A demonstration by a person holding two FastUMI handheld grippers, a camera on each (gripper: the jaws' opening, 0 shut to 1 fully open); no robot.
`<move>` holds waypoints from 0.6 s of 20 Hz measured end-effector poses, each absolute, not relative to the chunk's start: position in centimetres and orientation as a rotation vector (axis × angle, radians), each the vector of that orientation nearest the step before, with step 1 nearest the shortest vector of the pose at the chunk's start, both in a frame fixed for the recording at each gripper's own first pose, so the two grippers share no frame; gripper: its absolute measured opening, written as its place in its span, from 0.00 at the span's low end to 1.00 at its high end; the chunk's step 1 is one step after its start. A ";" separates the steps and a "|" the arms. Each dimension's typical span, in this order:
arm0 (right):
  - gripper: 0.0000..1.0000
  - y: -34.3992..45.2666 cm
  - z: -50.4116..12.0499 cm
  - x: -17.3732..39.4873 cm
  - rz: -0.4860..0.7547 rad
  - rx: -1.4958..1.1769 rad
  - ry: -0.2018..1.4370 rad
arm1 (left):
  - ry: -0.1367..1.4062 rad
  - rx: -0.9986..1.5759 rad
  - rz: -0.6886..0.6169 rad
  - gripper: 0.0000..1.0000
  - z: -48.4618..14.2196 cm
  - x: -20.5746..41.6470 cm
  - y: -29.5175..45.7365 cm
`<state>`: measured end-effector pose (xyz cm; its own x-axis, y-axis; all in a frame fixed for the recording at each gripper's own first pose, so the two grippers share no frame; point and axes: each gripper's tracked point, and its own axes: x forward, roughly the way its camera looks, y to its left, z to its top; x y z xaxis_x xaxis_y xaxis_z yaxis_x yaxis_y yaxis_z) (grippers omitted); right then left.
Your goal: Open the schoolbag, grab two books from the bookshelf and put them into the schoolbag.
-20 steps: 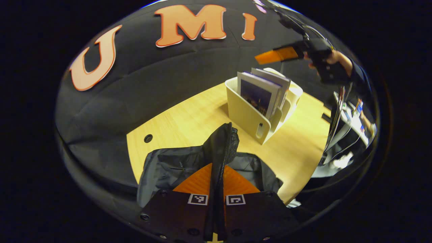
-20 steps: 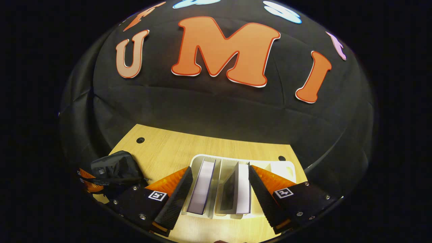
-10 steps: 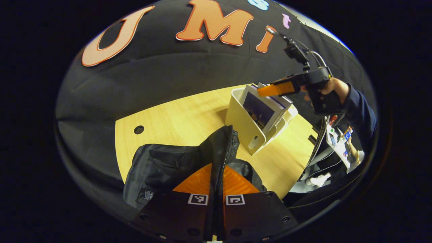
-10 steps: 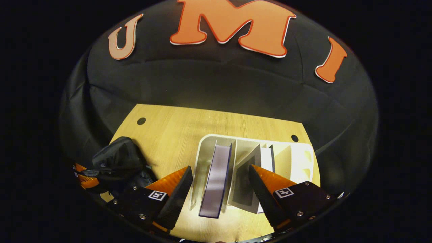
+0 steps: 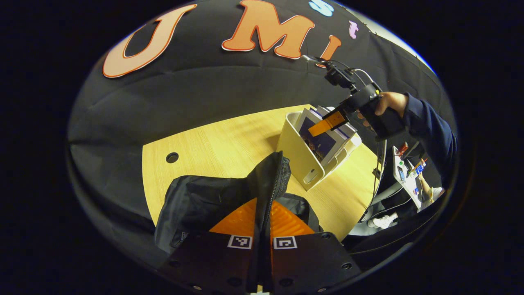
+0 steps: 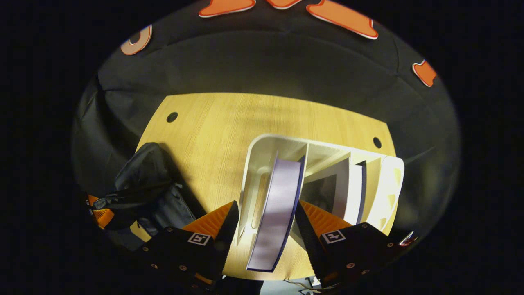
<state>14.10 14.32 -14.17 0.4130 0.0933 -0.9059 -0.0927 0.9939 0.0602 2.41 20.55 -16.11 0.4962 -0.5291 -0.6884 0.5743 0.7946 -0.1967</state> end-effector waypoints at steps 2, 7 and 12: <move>0.72 13.9 -14.2 13.8 0.117 -0.014 1.182 | 0.812 0.069 -0.674 0.05 -16.0 2.4 20.5; 0.41 13.7 -14.7 13.6 0.090 0.012 1.256 | 0.806 0.071 -0.679 0.05 -16.0 2.0 20.5; 0.35 13.7 -13.2 12.6 0.064 0.042 1.233 | 0.797 0.077 -0.690 0.05 -16.3 1.9 20.3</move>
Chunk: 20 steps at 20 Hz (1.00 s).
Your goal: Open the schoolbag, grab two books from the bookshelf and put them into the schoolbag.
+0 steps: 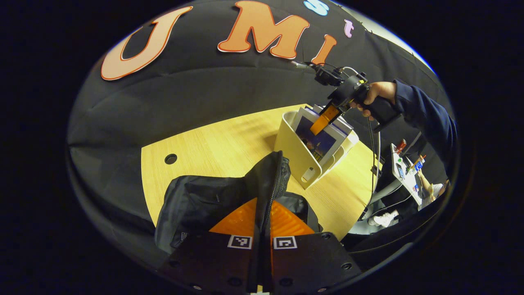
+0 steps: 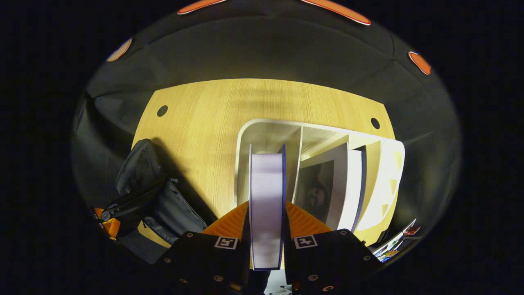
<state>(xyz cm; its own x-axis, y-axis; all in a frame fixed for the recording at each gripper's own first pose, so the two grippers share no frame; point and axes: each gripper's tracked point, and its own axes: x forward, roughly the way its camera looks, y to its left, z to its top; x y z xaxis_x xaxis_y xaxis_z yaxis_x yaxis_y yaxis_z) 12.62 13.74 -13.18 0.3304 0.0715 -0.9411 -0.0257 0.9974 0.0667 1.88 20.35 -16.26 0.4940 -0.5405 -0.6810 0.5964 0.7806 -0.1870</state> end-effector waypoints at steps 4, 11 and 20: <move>0.34 13.2 -10.6 10.8 0.077 0.090 1.176 | 0.801 0.085 -0.703 0.05 -16.2 1.6 20.0; 0.33 10.8 -6.1 7.5 0.098 0.195 1.059 | 0.790 0.112 -0.694 0.05 -16.1 1.5 19.9; 0.31 9.6 -2.6 2.2 0.155 0.414 0.910 | 0.778 0.089 -0.671 0.05 -16.4 0.4 20.4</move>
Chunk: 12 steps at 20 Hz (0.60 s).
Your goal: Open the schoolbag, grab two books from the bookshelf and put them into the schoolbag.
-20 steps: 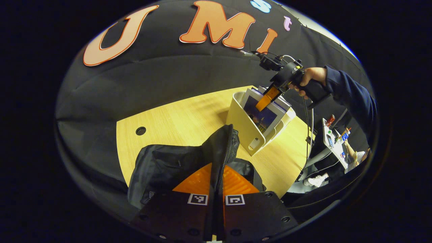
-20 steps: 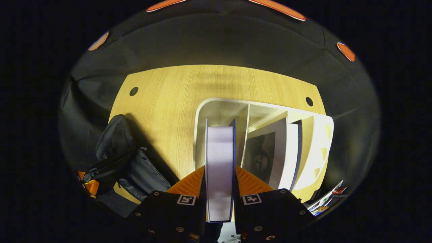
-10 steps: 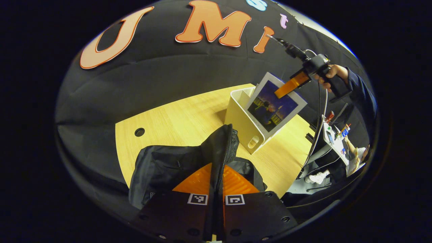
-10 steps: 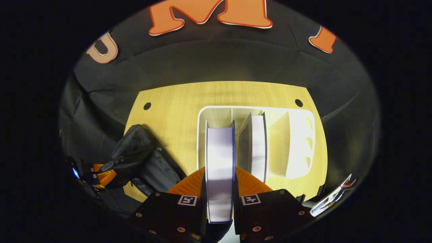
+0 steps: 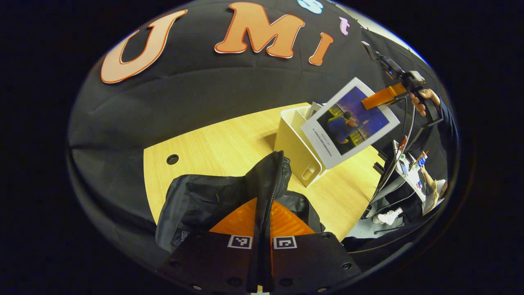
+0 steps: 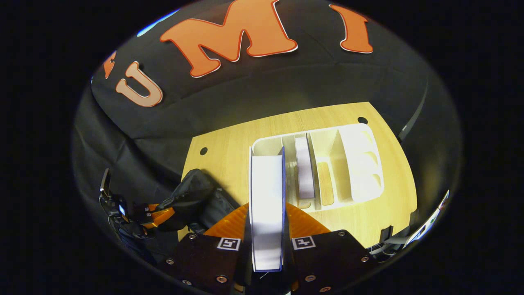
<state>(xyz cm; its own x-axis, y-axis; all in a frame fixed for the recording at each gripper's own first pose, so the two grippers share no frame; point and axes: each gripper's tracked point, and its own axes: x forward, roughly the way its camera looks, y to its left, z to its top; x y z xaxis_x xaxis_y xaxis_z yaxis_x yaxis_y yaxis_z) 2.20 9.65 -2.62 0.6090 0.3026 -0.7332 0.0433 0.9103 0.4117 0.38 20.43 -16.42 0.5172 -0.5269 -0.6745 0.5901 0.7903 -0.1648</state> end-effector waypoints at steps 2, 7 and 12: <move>0.31 9.5 -2.5 0.9 0.160 0.463 0.894 | 0.775 0.083 -0.660 0.05 -16.4 0.7 21.0; 0.31 9.5 -1.9 -2.1 0.185 0.574 0.840 | 0.773 0.067 -0.646 0.05 -16.4 0.6 21.1; 0.31 12.3 -2.9 -4.8 0.257 0.694 0.807 | 0.769 0.076 -0.646 0.05 -16.2 0.8 20.7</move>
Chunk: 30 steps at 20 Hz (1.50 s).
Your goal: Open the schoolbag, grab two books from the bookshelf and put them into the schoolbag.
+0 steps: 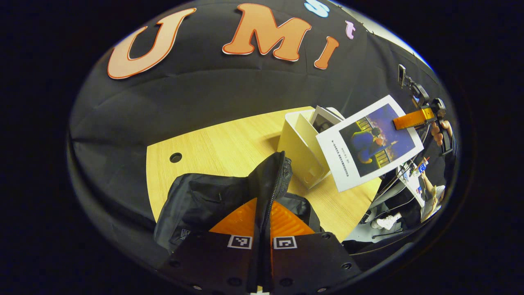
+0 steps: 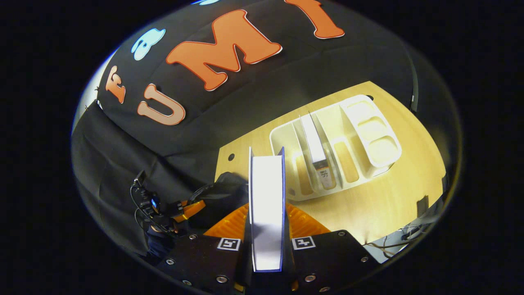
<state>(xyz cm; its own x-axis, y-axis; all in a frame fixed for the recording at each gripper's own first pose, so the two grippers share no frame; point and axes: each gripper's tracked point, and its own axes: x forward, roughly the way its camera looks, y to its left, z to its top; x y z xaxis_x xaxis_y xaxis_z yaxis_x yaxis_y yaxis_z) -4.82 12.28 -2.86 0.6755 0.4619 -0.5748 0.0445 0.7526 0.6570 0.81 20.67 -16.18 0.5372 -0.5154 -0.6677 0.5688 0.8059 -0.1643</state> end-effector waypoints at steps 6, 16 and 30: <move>0.31 16.2 -6.4 -5.7 0.295 0.858 0.819 | 0.778 0.060 -0.643 0.05 -16.3 1.2 19.8; 0.29 24.0 -11.0 -4.8 0.363 1.032 0.845 | 0.788 0.014 -0.637 0.05 -16.6 1.8 18.8; 0.29 30.5 -15.9 -3.2 0.376 1.193 0.835 | 0.799 -0.018 -0.631 0.05 -15.9 1.6 17.4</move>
<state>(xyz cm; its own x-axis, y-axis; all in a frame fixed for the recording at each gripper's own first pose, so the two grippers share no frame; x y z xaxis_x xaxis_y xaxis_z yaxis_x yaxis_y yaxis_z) -3.20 30.49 -15.91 0.6538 0.6607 -0.3688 0.1618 0.3541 0.9211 1.60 17.43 -15.86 0.5252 -0.5338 -0.6628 0.5209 0.8175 -0.2456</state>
